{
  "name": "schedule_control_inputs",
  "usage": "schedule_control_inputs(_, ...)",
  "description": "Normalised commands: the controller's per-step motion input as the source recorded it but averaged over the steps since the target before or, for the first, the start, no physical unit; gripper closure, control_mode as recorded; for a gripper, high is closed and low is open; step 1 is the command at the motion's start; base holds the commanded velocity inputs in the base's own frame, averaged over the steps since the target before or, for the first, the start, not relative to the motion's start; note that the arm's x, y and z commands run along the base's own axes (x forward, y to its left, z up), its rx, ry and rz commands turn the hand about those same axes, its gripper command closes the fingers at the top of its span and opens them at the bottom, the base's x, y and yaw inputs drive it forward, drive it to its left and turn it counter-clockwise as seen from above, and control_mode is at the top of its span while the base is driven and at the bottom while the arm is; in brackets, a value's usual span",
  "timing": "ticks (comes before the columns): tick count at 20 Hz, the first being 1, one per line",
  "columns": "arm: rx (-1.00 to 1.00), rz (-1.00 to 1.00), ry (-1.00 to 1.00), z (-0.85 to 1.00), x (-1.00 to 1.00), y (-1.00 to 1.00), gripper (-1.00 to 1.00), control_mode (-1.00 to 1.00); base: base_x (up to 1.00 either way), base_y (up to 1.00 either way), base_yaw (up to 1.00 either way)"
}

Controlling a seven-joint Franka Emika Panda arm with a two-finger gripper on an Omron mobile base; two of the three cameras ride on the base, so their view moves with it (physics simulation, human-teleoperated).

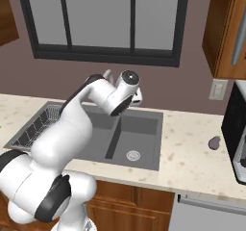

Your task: Turn on the sink faucet. Then move the eggplant from the counter to the sink. Turn off the sink. Move the vegetable from the sink to the pot next to the stove. Finally move the pot to the rear right burner.

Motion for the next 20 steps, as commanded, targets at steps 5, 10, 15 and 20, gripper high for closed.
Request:
schedule_control_inputs(5, 0.00, 0.12, -0.02, -0.17, 0.23, -0.08, -1.00, -1.00, 0.00, 0.00, 0.00)
schedule_control_inputs(10, 0.00, 0.16, -0.11, -0.12, 0.39, -0.08, -1.00, -1.00, 0.00, 0.00, 0.00)
schedule_control_inputs(15, 0.01, 0.26, -0.20, 0.00, 0.29, 0.00, -1.00, -1.00, 0.00, 0.00, 0.00)
schedule_control_inputs(20, 0.01, 0.26, -0.18, -0.02, 0.19, -0.01, -1.00, -1.00, 0.00, 0.00, 0.00)
